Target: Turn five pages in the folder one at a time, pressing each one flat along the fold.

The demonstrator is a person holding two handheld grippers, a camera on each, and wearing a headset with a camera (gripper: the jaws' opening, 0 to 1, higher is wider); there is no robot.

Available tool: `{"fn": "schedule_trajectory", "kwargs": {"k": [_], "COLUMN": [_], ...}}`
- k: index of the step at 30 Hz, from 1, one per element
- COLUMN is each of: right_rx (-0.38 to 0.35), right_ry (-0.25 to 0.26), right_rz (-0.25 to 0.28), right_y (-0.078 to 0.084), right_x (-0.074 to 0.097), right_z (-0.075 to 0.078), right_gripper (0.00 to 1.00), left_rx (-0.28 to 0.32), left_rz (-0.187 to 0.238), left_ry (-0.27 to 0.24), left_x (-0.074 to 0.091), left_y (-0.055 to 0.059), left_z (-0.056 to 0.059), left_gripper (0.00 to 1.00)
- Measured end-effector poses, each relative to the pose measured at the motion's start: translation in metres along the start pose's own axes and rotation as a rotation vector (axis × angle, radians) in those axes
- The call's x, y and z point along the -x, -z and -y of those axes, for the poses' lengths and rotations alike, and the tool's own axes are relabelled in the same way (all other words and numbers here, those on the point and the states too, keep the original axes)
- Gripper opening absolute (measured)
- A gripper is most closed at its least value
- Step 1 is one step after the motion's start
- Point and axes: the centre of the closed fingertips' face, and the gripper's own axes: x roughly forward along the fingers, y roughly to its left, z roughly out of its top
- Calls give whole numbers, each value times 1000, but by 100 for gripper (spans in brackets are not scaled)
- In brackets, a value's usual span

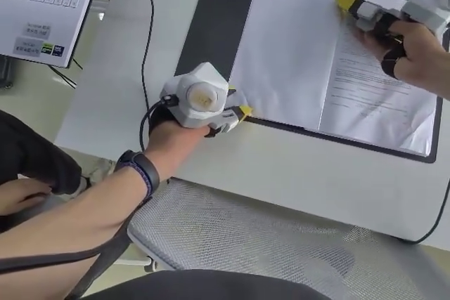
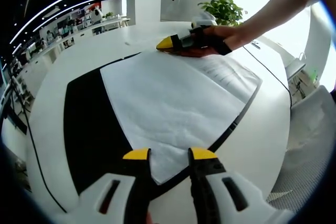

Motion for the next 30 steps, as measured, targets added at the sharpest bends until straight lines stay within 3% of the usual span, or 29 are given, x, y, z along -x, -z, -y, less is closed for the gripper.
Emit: {"fn": "schedule_trajectory", "kwargs": {"k": [9,30], "right_rx": [59,127], "right_ry": [-81,-193], "right_rz": [-95,-263], "right_y": [44,141], "right_x": [22,77], "right_z": [-30,-88], "right_gripper": [0,0], "left_rx": [-6,-14], "left_rz": [-2,-5], "left_ry": [4,6], "left_x": [-1,2], "left_y": [1,2], "left_z": [1,0], "left_gripper": [28,26]}}
